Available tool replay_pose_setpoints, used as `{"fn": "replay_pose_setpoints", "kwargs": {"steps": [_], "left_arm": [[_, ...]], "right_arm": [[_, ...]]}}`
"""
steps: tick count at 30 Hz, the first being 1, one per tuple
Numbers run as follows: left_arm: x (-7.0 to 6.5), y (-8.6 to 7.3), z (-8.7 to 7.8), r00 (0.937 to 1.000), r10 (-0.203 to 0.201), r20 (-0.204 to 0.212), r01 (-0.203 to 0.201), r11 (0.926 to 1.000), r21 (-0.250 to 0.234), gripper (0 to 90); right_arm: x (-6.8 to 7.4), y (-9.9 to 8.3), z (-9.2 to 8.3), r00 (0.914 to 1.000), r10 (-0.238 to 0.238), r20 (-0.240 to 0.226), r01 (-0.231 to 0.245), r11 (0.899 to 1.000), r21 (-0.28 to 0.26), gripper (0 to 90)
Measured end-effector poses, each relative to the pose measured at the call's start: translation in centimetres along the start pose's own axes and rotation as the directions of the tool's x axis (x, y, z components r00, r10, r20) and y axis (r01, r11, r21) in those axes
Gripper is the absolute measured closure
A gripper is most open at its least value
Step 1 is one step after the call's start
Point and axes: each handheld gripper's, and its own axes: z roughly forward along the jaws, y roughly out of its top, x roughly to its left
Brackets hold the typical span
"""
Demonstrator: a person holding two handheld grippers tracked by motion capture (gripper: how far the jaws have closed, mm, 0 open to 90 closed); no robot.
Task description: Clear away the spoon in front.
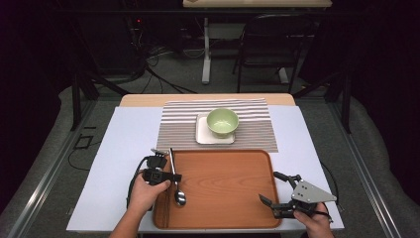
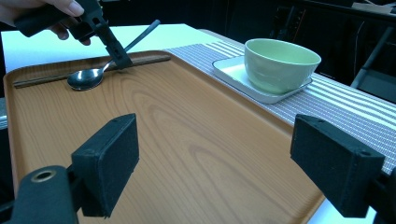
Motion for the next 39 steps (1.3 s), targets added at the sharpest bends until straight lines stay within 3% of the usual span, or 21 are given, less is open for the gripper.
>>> {"fn": "replay_pose_setpoints", "kwargs": {"steps": [19,32,39], "left_arm": [[0.3,-0.34,0.41,0.9993,-0.035,0.014,0.035,0.9992,-0.018,76.8],[0.77,0.19,0.46,0.9982,-0.059,-0.004,0.059,0.9975,-0.037,76.3],[0.5,0.38,0.28,0.9988,-0.037,-0.032,0.035,0.9983,-0.047,74.2]], "right_arm": [[0.0,0.0,0.03,1.0,0.001,-0.002,-0.001,1.0,0.002,14.9],[0.0,-0.02,0.07,1.0,0.003,-0.001,-0.003,1.0,0.004,14.9],[0.0,-0.02,0.08,1.0,0.003,-0.001,-0.003,1.0,0.003,14.9]]}}
